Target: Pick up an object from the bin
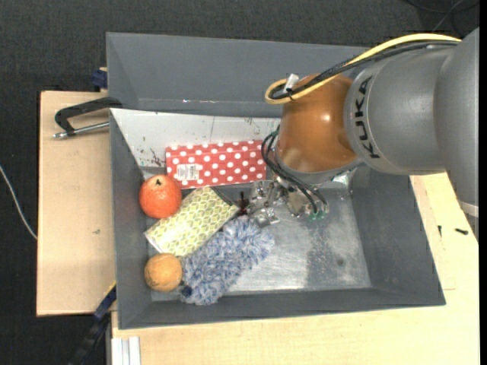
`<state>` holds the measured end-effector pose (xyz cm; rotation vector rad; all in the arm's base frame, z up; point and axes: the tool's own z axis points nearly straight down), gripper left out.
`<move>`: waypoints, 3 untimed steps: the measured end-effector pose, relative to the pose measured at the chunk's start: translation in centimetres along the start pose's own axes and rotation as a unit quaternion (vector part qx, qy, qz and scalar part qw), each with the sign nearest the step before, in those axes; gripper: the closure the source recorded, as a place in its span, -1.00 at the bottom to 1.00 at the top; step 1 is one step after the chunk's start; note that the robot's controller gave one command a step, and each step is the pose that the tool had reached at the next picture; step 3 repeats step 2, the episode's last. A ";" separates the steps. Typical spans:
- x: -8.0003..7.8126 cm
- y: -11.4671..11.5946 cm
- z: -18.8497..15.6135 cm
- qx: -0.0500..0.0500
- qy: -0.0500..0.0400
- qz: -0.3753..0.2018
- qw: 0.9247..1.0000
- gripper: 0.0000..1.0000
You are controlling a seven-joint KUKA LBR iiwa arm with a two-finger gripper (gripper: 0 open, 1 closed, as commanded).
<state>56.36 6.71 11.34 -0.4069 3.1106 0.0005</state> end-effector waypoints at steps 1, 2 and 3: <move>0.6 0.8 -6.8 -0.001 0.002 -0.009 1.000 1.00; -0.9 -1.6 -12.9 -0.001 0.000 0.003 1.000 1.00; -0.9 -1.6 -12.9 -0.001 0.000 0.003 1.000 1.00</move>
Offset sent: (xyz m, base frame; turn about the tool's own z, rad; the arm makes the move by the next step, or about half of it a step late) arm 0.0135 -0.0177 0.1305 0.0105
